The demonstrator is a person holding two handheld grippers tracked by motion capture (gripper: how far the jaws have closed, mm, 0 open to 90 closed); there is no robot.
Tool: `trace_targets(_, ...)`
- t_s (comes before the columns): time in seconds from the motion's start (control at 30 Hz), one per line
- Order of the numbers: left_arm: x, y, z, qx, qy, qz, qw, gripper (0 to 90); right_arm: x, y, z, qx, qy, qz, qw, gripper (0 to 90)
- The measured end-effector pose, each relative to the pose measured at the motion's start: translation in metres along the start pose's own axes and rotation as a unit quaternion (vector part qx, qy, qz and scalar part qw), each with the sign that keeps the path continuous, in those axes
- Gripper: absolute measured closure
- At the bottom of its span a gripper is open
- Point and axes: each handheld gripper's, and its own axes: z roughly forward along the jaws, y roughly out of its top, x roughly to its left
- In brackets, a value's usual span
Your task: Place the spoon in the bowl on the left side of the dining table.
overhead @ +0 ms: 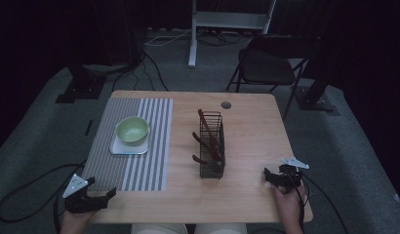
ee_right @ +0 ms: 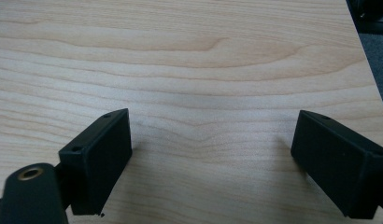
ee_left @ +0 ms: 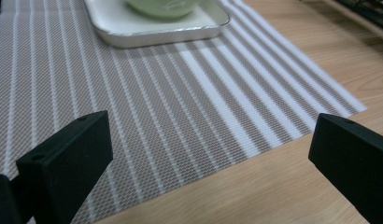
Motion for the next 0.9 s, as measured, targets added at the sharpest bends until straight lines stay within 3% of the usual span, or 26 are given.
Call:
trace_targets(0.23, 0.008, -0.006, -0.004, 0.001, -0.001, -0.006, 1.0, 0.0, 0.0, 0.0, 0.0, -0.001, 0.004, -0.005, 1.0, 11.6)
trace_targets(0.4, 0.007, -0.007, 0.001, 0.021, 0.0, 0.005, 0.9998, 0.0, 0.0, 0.0, 0.0, 0.0, 0.004, -0.005, 1.0, 11.6)
trace_targets(0.53, 0.006, -0.007, 0.002, 0.02, -0.001, -0.001, 0.9998, 0.0, 0.0, 0.0, 0.0, 0.0, 0.004, -0.005, 1.0, 11.6)
trace_targets(0.67, 0.005, -0.009, 0.007, 0.041, -0.01, -0.001, 0.9991, 0.0, 0.0, 0.0, 0.0, -0.001, 0.004, -0.005, 1.0, 11.6)
trace_targets(0.9, 0.0, -0.004, 0.009, 0.033, -0.017, -0.004, 0.9993, 0.0, 0.0, 0.0, 0.0, -0.001, 0.004, -0.005, 1.0, 11.7)
